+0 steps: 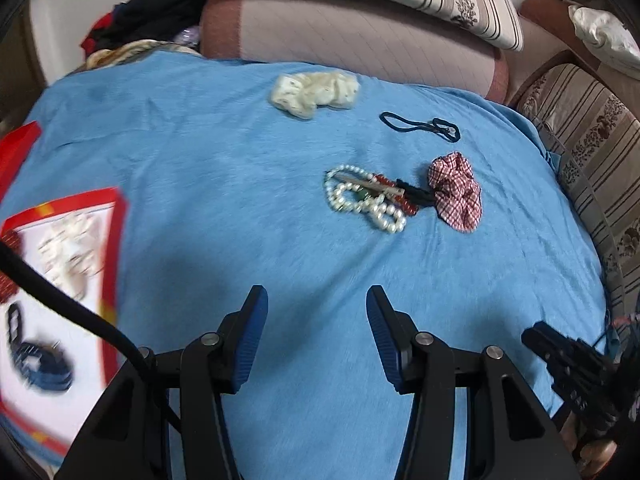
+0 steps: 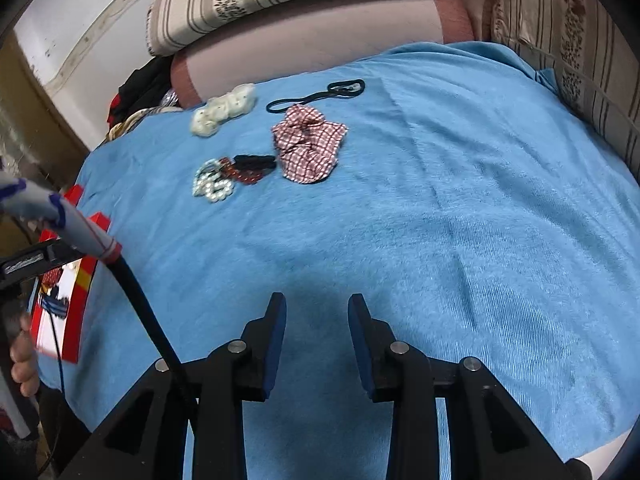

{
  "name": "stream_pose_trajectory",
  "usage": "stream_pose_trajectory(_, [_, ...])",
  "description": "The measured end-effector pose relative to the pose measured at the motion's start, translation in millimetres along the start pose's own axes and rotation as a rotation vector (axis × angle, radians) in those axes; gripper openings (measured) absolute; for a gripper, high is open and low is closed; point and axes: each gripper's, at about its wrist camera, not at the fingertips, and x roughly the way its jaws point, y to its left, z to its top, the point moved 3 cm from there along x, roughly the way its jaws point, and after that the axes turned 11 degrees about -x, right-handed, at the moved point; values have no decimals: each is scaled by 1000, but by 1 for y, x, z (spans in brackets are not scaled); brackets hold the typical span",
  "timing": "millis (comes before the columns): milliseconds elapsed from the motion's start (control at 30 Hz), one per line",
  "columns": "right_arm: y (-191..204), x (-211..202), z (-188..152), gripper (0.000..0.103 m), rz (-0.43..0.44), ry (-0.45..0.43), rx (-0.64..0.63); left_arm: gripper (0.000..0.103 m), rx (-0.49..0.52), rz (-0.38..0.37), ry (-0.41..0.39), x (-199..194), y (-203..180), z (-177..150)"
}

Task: Organize jewelry
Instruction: 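Move both tools back toward the pearl bracelet and plaid scrunchie, then grasp the pearl bracelet with the left gripper while the right grasps the pink plaid scrunchie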

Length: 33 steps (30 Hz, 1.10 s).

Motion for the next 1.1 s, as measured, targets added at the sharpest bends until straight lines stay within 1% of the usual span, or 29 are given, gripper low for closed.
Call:
stream_pose_trajectory(100, [-4, 6, 9, 35, 6, -7, 13, 48, -8, -21, 23, 28, -6, 18])
stream_pose_trajectory(233, [-10, 15, 24, 35, 11, -23, 24, 36, -27, -40, 50, 69, -9, 46])
stream_pose_trajectory(300, [-12, 20, 33, 35, 10, -28, 26, 32, -38, -57, 62, 84, -10, 55])
stream_pose_trajectory(467, [-17, 34, 48, 35, 4, -31, 40, 31, -61, -112, 89, 121, -12, 77])
stream_pose_trajectory(500, [-17, 36, 50, 35, 2, -29, 43, 31, -59, -118, 81, 125, -15, 80])
stream_pose_trajectory(567, [-19, 41, 53, 35, 0, -26, 45, 32, -35, -110, 65, 129, -22, 84])
stream_pose_trajectory(600, [-19, 42, 54, 35, -3, -24, 46, 28, -18, -97, 69, 130, -24, 84])
stream_pose_trajectory(633, [-20, 44, 55, 35, -8, -21, 46, 13, -4, -95, 75, 130, -26, 84])
stream_pose_trajectory(667, [-21, 46, 56, 35, -12, -17, 48, 8, 6, -93, 82, 129, -27, 83])
stream_pose_trajectory(700, [-22, 48, 57, 35, -14, -15, 49, 5, 14, -76, 82, 127, -28, 82])
stream_pose_trajectory(733, [-24, 49, 58, 35, -19, -12, 49, 5, 34, -27, 76, 123, -26, 79])
stream_pose_trajectory(767, [-26, 50, 61, 35, -24, -13, 48, 5, 37, -15, 73, 118, -22, 77])
stream_pose_trajectory(867, [-29, 49, 68, 35, -31, -24, 42, 5, -3, -8, 83, 101, 4, 69])
stream_pose_trajectory(967, [-29, 50, 78, 35, -27, -33, 33, 5, -30, -4, 73, 78, 38, 57])
stream_pose_trajectory(1000, [-28, 52, 81, 38, -27, -35, 27, 5, -49, -1, 74, 72, 50, 52])
stream_pose_trajectory(1067, [-26, 57, 88, 44, -28, -41, 16, 5, -85, -26, 83, 65, 64, 46])
stream_pose_trajectory(1100, [-25, 59, 90, 44, -27, -44, 14, 5, -103, -44, 89, 63, 72, 43])
